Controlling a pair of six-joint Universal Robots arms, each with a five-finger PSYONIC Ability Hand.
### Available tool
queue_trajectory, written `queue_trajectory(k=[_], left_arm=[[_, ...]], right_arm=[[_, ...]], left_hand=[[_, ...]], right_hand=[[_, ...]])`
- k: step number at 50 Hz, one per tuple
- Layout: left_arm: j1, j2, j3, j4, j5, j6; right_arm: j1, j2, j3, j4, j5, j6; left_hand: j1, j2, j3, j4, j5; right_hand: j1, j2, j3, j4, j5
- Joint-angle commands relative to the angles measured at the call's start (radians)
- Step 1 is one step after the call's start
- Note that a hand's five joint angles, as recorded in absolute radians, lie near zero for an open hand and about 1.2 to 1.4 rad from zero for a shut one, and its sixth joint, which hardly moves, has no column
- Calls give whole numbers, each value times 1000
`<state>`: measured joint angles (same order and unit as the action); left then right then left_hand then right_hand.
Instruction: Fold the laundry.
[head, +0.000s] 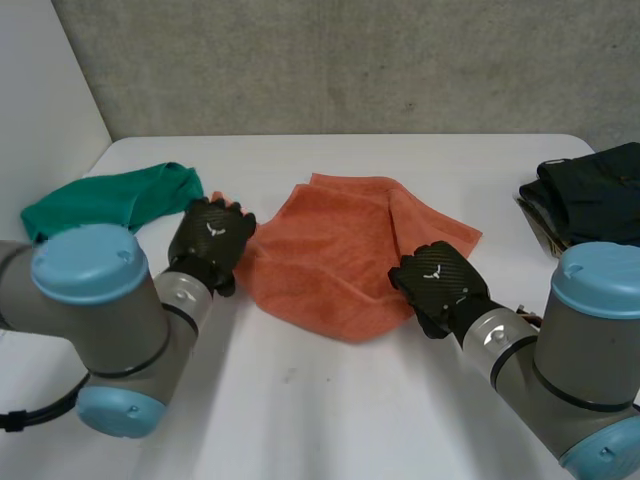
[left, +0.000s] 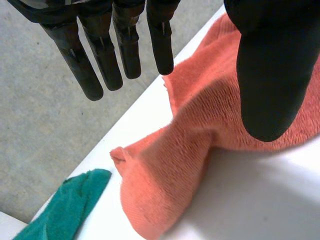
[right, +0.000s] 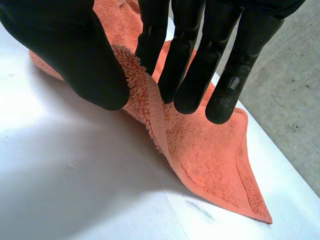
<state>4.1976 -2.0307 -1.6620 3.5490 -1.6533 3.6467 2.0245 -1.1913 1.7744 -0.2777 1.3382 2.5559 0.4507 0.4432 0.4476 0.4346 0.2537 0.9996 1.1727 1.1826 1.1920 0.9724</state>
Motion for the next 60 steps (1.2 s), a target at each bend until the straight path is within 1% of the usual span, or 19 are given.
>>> queue_trajectory(k=[1,4,5,8,9,13,16,19,24,30,40,49,52,56,60], left_arm=[[22,31,167,-151,35,-36],[50,18,247,-217,47,-66],[71,-12,305,-269,61,-85],[96,-84,398,-341,82,-106],[102,-130,463,-384,90,-115],[105,-231,606,-467,92,-117],[116,-299,684,-496,89,-114],[124,-328,714,-507,87,-114],[125,-353,716,-550,87,-111],[125,-345,685,-607,79,-111],[116,-295,559,-611,84,-109],[114,-292,542,-601,81,-106],[116,-292,541,-593,81,-108],[116,-286,536,-576,81,-109],[116,-272,521,-567,79,-109]], right_arm=[[-1,-4,3,-12,1,6],[0,-2,6,-12,1,4],[0,-2,7,-12,1,4],[0,-1,8,-12,1,3],[0,1,8,-12,1,3],[-1,1,10,-12,1,4],[-1,4,11,-12,1,4],[-1,4,13,-12,1,4],[0,4,16,-12,-1,4],[0,6,16,-12,-1,3],[0,10,14,-20,-1,1],[-1,22,11,-21,-1,0],[-1,24,11,-21,-1,0],[-1,25,11,-21,-1,0],[-1,25,8,-21,-1,0]], left_hand=[[36,43,39,52,58],[36,43,39,52,58],[39,46,42,55,61],[59,67,62,75,82],[77,84,80,93,99],[100,108,104,116,123],[100,108,104,116,123],[100,108,104,116,123],[118,126,121,134,141],[115,123,118,131,138],[100,108,104,116,123],[127,134,130,143,149],[206,213,209,222,228],[382,389,385,398,404],[459,466,462,475,481]], right_hand=[[397,224,214,204,249],[397,224,214,204,249],[397,224,214,204,249],[397,224,214,204,249],[397,224,214,204,249],[397,224,214,204,249],[397,224,214,204,249],[397,224,214,204,249],[397,224,214,204,249],[397,224,214,204,249],[397,224,214,204,249],[397,224,214,204,249],[397,224,214,204,249],[397,224,214,204,249],[397,224,214,204,249]])
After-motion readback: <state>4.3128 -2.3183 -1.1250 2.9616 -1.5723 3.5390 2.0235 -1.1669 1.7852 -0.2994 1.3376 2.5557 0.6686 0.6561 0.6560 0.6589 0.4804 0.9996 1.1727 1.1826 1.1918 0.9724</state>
